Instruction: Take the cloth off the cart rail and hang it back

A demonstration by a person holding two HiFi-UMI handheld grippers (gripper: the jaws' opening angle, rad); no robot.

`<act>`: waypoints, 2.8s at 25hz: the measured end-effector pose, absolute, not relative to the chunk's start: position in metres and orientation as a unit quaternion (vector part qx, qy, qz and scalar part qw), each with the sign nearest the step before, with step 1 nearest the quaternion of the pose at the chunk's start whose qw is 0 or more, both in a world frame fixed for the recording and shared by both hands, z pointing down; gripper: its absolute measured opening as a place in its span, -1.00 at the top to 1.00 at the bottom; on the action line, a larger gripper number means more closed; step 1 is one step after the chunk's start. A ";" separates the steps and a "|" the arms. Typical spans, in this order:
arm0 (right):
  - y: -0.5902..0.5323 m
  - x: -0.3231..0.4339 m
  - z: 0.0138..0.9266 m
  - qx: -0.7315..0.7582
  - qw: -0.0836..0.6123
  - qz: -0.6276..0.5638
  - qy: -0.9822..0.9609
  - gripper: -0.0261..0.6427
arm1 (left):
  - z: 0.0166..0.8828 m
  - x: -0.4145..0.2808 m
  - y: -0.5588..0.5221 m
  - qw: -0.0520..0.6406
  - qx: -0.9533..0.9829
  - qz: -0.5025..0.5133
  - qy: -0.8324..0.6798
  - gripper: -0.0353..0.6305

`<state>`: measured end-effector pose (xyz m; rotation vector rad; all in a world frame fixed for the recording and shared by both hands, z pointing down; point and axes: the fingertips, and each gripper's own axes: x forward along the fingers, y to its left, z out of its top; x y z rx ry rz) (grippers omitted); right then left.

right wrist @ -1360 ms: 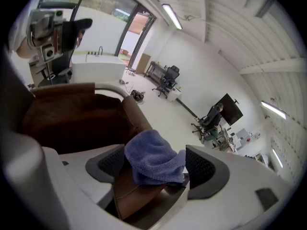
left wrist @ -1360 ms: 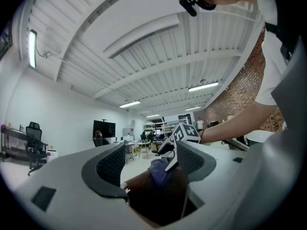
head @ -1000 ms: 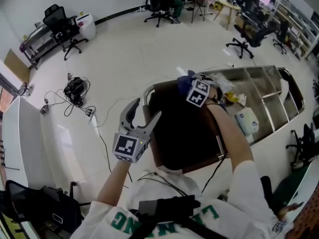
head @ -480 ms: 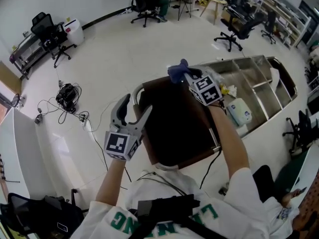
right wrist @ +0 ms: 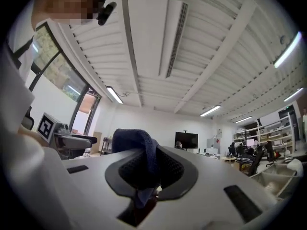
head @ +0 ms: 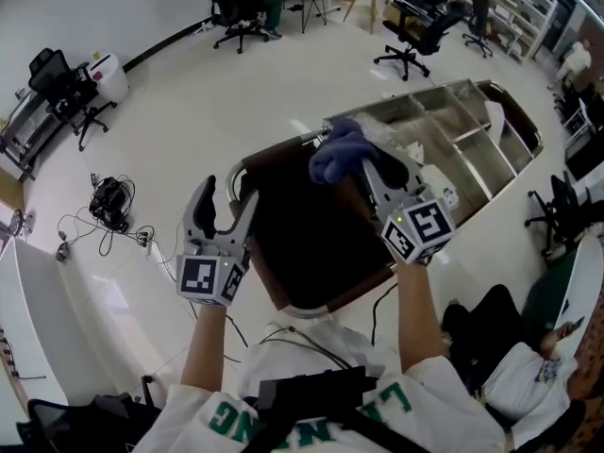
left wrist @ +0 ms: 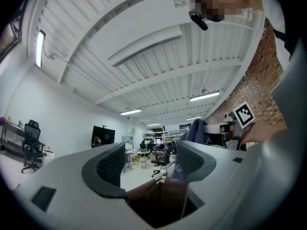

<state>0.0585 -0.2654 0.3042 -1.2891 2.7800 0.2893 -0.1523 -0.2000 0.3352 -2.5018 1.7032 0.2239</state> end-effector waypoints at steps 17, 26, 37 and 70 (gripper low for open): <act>-0.194 0.035 0.320 -0.397 0.074 0.067 0.912 0.75 | 0.348 -0.126 -0.184 0.046 -0.848 0.069 0.524 -0.04; -0.187 0.067 0.315 -0.423 0.078 0.069 0.900 0.75 | 0.357 -0.130 -0.193 0.032 -0.851 0.091 0.515 0.03; -0.157 0.177 0.358 -0.525 0.062 0.021 0.849 0.75 | 0.366 -0.055 -0.197 0.024 -0.898 0.080 0.432 0.03; -0.077 0.310 0.441 -0.613 -0.062 -0.039 0.787 -0.27 | 0.377 0.005 -0.183 0.014 -0.931 0.060 0.361 0.03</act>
